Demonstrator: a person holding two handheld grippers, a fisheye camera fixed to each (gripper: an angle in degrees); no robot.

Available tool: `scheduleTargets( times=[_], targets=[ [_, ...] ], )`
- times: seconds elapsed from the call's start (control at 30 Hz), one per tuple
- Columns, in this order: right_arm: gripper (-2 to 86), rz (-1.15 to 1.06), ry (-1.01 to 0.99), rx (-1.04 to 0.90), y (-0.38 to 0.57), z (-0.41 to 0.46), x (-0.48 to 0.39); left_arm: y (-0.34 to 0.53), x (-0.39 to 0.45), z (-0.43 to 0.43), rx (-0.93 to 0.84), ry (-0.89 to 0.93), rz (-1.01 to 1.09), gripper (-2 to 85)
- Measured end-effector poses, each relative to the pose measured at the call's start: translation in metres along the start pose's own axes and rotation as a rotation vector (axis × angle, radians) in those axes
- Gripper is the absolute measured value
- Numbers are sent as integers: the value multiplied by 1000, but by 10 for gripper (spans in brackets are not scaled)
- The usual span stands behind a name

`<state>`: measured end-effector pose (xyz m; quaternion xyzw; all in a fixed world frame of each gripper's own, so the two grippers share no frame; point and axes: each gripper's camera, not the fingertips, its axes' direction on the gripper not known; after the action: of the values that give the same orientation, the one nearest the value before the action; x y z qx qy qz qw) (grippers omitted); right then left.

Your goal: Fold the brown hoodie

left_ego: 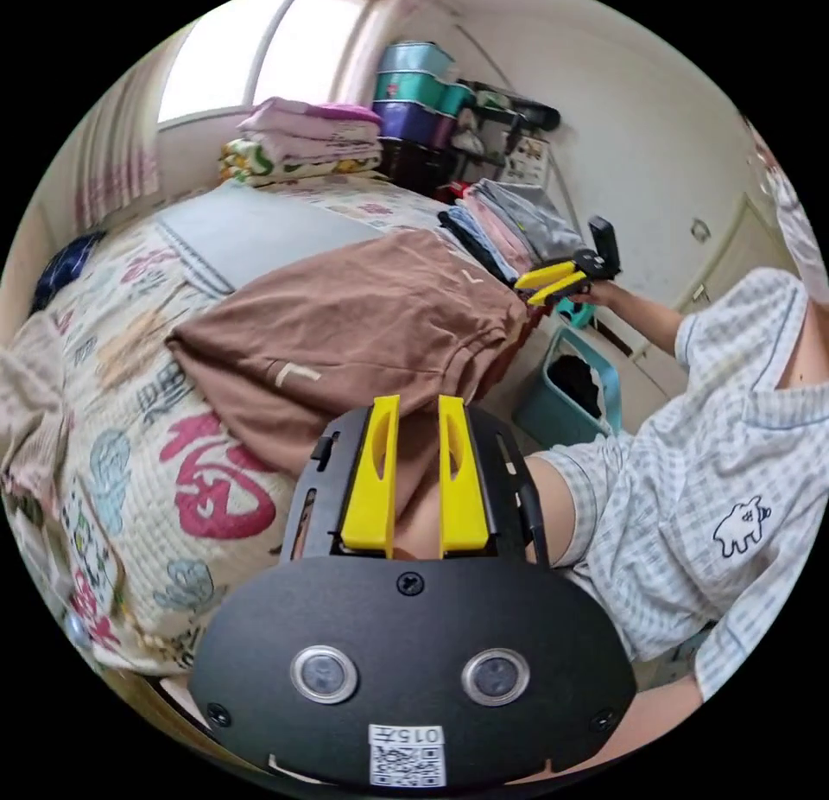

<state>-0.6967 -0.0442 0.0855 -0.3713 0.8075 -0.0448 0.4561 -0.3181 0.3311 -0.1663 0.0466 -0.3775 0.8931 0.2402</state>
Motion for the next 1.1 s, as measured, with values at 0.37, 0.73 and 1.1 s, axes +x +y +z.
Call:
scheduleTargets(
  times=[0.37,0.73,1.1],
  targets=[
    [113,-278,26,-281,44,108,9,-62,56,143,-431,-27,359,116],
    [-8,-191,-172,-268,31,90,112,-102,26,133,-481,133,375,10],
    [41,457,383,463,-242,-42,383,-313,-173,-55,455,-506,-442,37]
  ],
)
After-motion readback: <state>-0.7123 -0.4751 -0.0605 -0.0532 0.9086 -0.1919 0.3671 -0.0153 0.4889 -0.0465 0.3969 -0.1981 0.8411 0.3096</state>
